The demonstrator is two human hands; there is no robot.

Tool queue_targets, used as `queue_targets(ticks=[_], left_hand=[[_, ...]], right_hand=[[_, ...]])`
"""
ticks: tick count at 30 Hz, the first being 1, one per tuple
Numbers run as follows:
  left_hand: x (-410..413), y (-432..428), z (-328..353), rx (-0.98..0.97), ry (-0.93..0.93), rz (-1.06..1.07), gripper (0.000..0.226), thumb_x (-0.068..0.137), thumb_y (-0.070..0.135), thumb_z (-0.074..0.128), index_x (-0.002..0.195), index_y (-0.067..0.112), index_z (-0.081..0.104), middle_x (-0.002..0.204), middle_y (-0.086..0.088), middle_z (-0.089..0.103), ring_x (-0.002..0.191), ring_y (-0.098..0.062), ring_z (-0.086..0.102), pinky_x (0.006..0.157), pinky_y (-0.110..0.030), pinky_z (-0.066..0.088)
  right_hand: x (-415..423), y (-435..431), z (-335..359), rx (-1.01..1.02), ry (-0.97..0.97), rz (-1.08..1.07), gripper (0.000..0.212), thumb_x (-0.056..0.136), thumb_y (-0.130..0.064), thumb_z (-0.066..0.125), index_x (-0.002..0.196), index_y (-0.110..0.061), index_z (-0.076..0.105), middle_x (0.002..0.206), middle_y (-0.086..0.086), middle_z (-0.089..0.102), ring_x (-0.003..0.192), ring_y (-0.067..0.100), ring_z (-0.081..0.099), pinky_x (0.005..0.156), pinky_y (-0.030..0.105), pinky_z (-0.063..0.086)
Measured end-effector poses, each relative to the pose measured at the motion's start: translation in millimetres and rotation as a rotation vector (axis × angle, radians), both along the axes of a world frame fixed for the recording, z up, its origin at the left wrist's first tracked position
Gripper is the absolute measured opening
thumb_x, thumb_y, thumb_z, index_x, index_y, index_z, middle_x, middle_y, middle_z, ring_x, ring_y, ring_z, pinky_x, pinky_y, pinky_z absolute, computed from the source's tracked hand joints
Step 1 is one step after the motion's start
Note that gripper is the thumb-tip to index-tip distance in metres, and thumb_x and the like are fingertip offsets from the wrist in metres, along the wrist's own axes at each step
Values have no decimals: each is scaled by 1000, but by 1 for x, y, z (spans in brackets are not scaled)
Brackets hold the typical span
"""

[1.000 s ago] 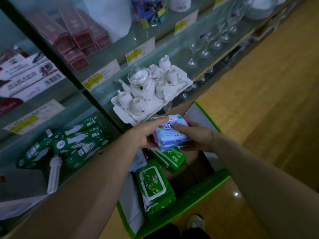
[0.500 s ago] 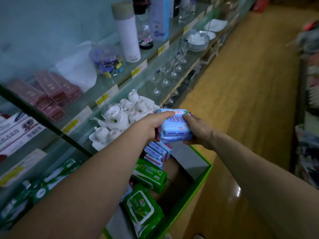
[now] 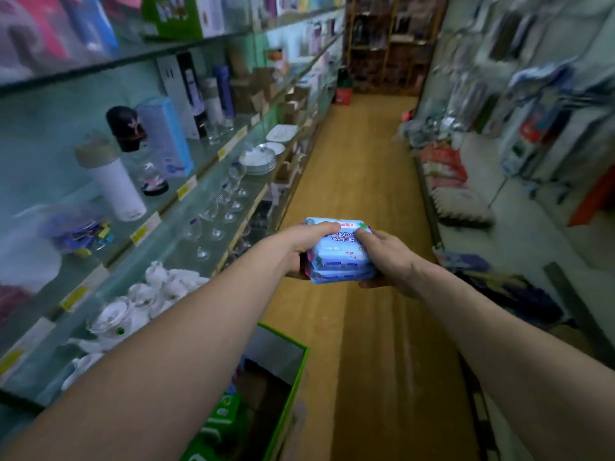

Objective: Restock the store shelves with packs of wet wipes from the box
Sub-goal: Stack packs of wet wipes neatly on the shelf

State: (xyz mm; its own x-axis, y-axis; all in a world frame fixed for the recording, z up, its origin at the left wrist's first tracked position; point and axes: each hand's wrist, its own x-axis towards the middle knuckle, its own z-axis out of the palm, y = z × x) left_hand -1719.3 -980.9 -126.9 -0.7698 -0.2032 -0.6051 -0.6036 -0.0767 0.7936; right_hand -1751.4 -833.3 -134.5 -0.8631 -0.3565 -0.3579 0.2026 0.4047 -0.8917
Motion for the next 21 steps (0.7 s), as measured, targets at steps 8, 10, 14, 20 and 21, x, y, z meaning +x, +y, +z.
queue_targets(ticks=[8,10,14,20,21], left_hand=[[-18,169,67,21,114,-269,29,88,37,66,105,13,64,90,-9,71,70,-23,67,64,-33,56],[-16,212,81,19,142,-338,26,89,37,66,101,14,63,85,-8,71,65,-21,67,58,-30,56],[-7,297,106,48,183,-466,26,89,36,65,101,12,62,89,-10,71,71,-24,66,69,-36,56],[15,414,133,76,231,-683,32,92,35,63,105,7,63,100,-13,71,80,-26,66,82,-39,53],[18,434,137,81,231,-719,31,92,35,63,104,7,63,101,-13,71,80,-26,66,82,-39,53]], right_hand=[[17,171,64,-25,171,-283,27,99,-35,42,111,-14,54,95,7,58,69,19,57,39,19,43],[26,214,77,-28,213,-364,28,98,-34,43,113,-12,54,94,7,57,68,21,57,40,21,44],[51,297,98,12,275,-486,35,98,-35,43,121,-11,54,102,7,60,81,22,60,60,32,54],[101,408,125,-10,257,-666,31,99,-38,42,122,-18,51,109,8,58,79,21,59,48,27,52],[110,425,128,-14,256,-702,30,99,-38,42,121,-19,50,108,7,58,78,21,59,47,26,51]])
